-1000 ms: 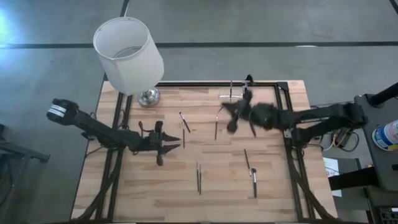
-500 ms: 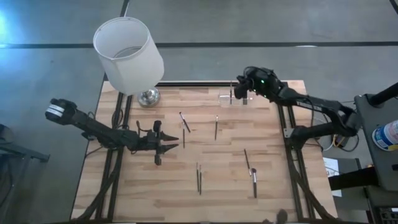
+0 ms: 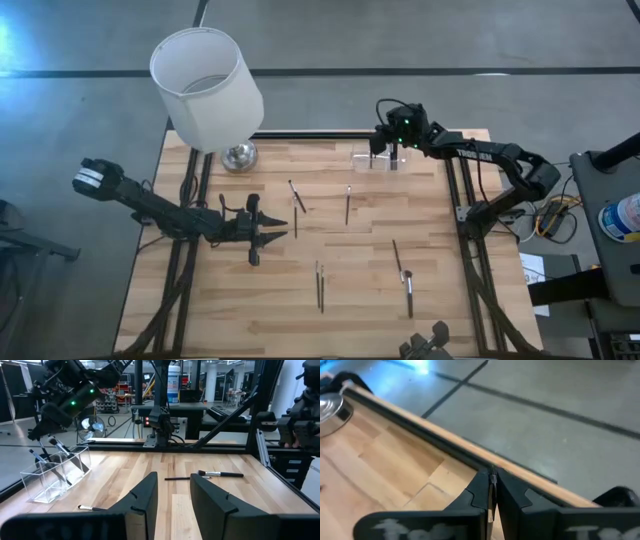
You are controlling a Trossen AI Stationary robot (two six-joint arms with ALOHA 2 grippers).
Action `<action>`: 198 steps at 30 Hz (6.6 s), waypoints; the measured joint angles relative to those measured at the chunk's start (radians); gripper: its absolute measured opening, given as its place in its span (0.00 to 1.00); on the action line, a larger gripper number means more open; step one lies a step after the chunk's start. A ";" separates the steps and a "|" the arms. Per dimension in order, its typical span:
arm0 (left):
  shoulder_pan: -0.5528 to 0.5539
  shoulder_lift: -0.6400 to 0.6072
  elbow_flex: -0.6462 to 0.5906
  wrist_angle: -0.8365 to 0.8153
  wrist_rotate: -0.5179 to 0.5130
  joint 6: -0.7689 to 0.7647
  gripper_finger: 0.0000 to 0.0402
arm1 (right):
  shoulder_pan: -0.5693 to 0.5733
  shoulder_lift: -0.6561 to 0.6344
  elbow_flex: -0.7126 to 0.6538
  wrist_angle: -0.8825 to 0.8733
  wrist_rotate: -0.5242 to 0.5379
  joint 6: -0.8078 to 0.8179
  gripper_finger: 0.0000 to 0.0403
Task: Put items in baskets/containers
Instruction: Put the lash brush into the transparent organizer, then put the foundation brush into the transparent organizer
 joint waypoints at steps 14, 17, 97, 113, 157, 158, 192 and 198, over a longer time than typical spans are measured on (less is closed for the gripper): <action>-0.001 0.000 0.000 -0.002 0.000 -0.005 0.27 | 0.002 0.005 0.147 -0.265 -0.070 0.154 0.04; -0.001 0.000 0.000 -0.008 0.000 -0.006 0.27 | 0.002 0.005 0.134 -0.266 -0.070 0.155 0.07; 0.000 0.001 -0.002 -0.087 -0.001 -0.063 0.27 | 1.532 0.163 0.030 -0.840 0.051 1.627 0.31; -0.001 0.001 -0.002 -0.086 -0.001 -0.068 0.27 | 1.533 0.122 0.029 -0.855 0.109 1.430 0.08; 0.001 0.001 -0.002 -0.078 -0.001 -0.038 0.27 | 0.491 -0.147 -0.390 0.754 0.558 -0.135 0.08; 0.001 0.001 -0.002 -0.078 -0.001 -0.038 0.27 | 0.467 -0.125 -0.390 0.768 0.563 -0.131 0.08; 0.002 0.001 -0.002 -0.079 0.000 -0.044 0.27 | 0.307 0.171 -0.346 0.748 0.605 0.150 0.23; 0.002 0.001 -0.002 -0.079 0.000 -0.044 0.27 | 0.307 0.169 -0.345 0.746 0.605 0.158 0.29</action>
